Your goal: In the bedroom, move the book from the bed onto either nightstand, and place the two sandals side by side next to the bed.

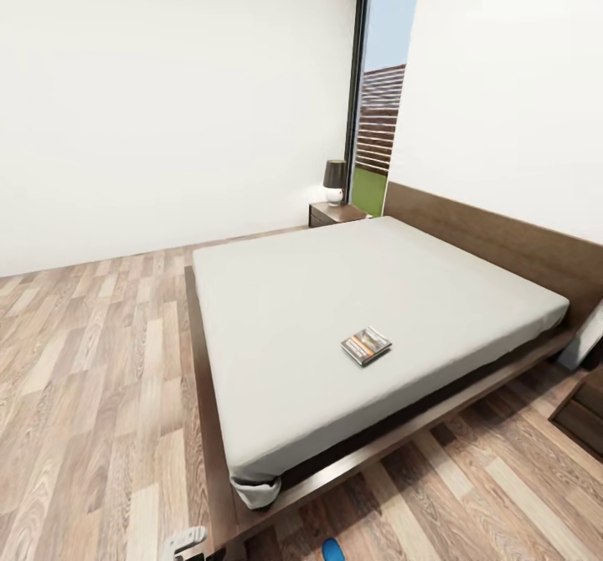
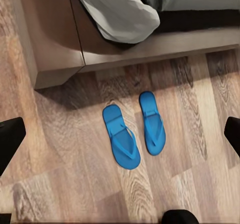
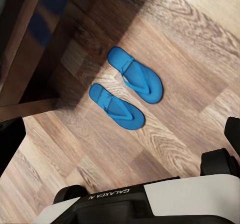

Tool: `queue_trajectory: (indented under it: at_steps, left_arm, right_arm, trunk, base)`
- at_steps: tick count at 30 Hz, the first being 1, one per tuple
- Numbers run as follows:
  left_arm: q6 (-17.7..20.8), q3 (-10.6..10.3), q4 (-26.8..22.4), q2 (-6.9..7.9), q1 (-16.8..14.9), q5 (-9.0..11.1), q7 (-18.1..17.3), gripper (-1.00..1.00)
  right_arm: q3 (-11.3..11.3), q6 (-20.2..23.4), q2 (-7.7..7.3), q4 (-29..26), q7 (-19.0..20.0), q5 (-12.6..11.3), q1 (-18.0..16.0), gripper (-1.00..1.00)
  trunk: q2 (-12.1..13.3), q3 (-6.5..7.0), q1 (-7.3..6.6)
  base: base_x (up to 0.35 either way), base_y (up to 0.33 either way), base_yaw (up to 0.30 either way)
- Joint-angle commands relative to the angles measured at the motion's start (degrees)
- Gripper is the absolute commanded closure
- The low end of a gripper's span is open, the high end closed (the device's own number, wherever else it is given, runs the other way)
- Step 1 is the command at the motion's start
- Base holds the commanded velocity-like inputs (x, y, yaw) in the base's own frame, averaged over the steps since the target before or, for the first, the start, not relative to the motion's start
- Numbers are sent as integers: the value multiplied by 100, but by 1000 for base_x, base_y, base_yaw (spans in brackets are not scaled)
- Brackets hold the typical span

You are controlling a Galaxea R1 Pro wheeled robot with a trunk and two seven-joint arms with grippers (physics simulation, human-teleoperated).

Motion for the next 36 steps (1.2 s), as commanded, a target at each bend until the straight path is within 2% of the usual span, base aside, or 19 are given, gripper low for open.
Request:
queue_trajectory:
  at_steps: [1, 11, 36]
  left_arm:
    - [-25, -47, 7, 1, -4, 40, -17, -100]
    - [-25, -41, 6, 1, -4, 42, -17, -100]
    - [-22, -49, 5, 1, -4, 34, -17, -100]
  right_arm:
    - [-26, 13, -2, 20, 31, -22, -9, -100]
    - [-26, 13, -2, 20, 31, -22, -9, -100]
    - [-26, 13, -2, 20, 31, -22, -9, -100]
  trunk:
    - [-4, -5, -2]
    - [-4, -5, -2]
    - [-4, -5, -2]
  base:
    - [-146, 0, -1]
    - [-64, 0, -69]
    - [-7, -15, -291]
